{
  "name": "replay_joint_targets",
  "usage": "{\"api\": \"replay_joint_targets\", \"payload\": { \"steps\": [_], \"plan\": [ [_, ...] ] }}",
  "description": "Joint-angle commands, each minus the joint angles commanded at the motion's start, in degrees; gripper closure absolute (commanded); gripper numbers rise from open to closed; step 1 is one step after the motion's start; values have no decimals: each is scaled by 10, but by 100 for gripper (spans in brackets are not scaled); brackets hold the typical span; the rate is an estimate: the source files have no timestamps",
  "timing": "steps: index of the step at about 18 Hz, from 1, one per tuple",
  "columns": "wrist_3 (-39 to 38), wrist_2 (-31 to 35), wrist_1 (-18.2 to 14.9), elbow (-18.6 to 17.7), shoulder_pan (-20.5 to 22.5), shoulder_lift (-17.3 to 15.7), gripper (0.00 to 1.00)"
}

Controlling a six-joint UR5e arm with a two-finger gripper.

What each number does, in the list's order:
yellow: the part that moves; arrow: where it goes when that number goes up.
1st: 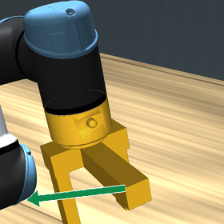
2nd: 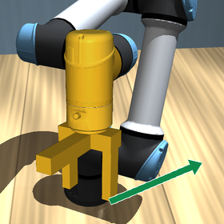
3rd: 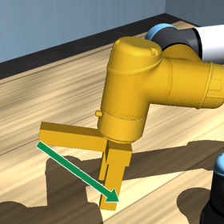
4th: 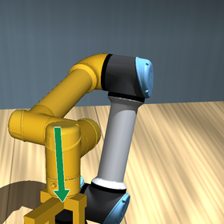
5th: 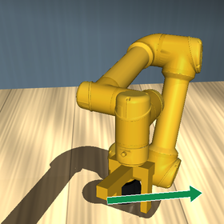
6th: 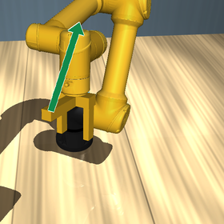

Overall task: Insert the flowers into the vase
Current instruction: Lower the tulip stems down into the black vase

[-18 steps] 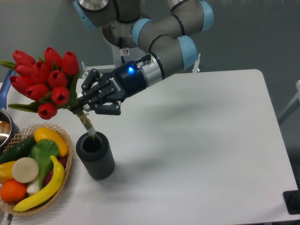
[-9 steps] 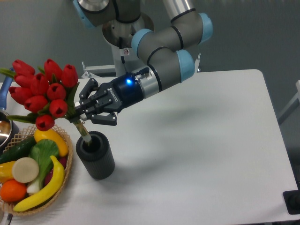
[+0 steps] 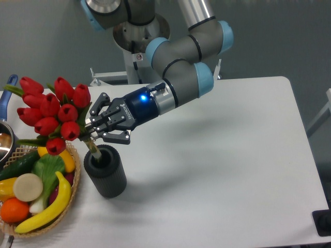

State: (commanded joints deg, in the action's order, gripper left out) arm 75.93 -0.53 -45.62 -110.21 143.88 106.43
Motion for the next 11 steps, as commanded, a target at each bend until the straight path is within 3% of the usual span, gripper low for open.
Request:
{"api": "replay_joint_targets", "payload": {
  "steps": [11],
  "plan": [
    [53,3,0,-36,4,33,83]
  ]
}}
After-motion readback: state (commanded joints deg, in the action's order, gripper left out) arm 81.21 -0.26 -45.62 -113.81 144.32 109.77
